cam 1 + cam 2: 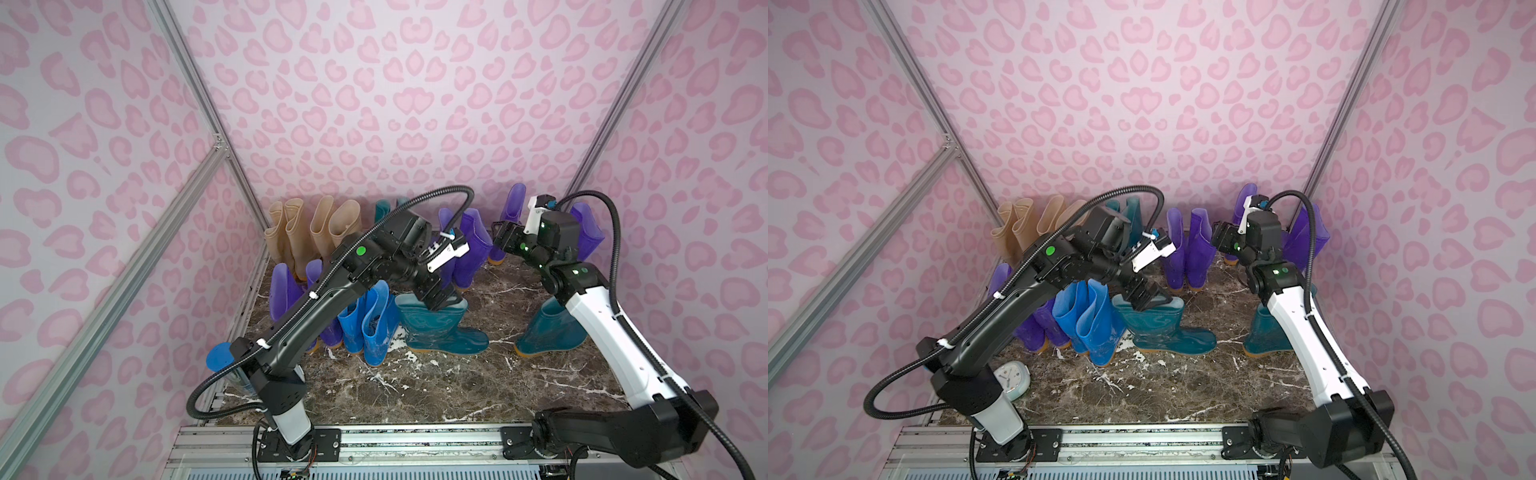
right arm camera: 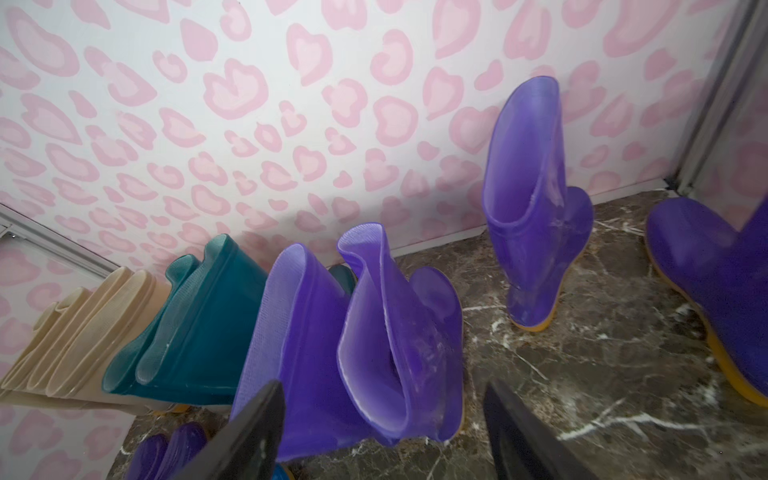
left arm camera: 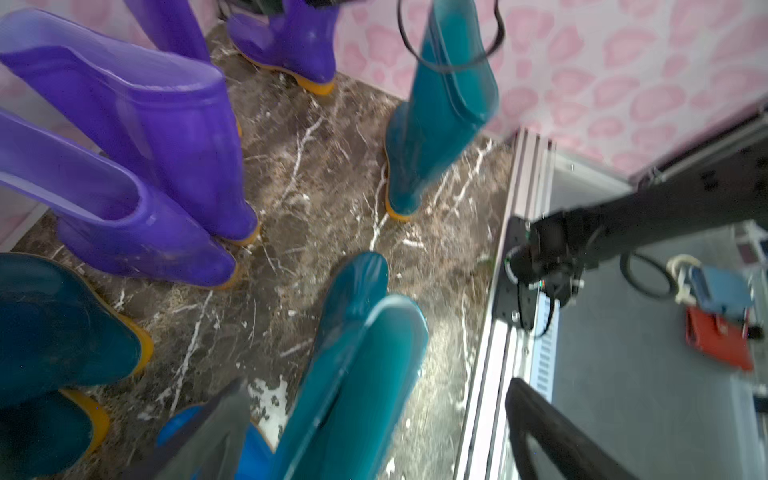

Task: Match and arrange rain boots in pairs
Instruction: Adjust the rain boot at the center of the board.

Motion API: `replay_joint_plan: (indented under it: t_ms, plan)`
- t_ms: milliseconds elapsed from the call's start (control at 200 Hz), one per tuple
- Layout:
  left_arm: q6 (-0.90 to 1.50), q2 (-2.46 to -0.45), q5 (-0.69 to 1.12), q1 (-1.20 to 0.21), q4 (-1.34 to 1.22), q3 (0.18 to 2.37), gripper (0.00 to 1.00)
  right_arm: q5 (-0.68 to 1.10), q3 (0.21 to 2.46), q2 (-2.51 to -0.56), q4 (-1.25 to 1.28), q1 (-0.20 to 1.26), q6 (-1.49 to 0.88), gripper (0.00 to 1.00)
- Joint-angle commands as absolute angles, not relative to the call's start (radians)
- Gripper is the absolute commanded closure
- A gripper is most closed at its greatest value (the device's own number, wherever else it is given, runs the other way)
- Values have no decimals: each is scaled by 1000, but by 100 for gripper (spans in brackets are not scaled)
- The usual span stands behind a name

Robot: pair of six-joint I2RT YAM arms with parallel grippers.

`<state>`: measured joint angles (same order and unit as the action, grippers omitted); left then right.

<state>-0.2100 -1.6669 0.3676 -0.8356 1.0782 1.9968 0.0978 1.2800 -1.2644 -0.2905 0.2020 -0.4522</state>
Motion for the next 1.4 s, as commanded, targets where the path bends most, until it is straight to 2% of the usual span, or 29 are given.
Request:
replay_joint_plan:
  t_ms: [0,180,285,490,595,710,920,1130,1320,1400]
  plan:
    - [-327,-1583,269,-850,1103,1872,1,59,1222,-1180,-275,203,-426,18]
    - [-374,-1539,215,-852,973,1746,1,40,1167,-1060,-353,193,-404,16]
    - [-413,-1577,153,-851,941,1754,1,41,1149,-1007,-387,180,-399,16]
    - [-437,-1626,148,-842,908,1755,0,34,1143,-951,-435,163,-371,15]
    - [-424,-1607,176,-842,912,1763,3,37,1142,-935,-441,156,-358,15]
    - [-431,-1553,186,-836,859,1723,0,40,1152,-941,-449,145,-344,15]
    - [-392,-1609,298,-789,915,1736,5,34,1193,-960,-468,112,-334,15]
    - [-378,-1588,370,-781,918,1701,6,54,1211,-954,-491,46,-320,15]
    - [-370,-1590,394,-781,948,1698,19,59,1200,-953,-487,34,-319,15]
    - [-356,-1601,411,-781,972,1699,34,56,1194,-950,-484,34,-321,15]
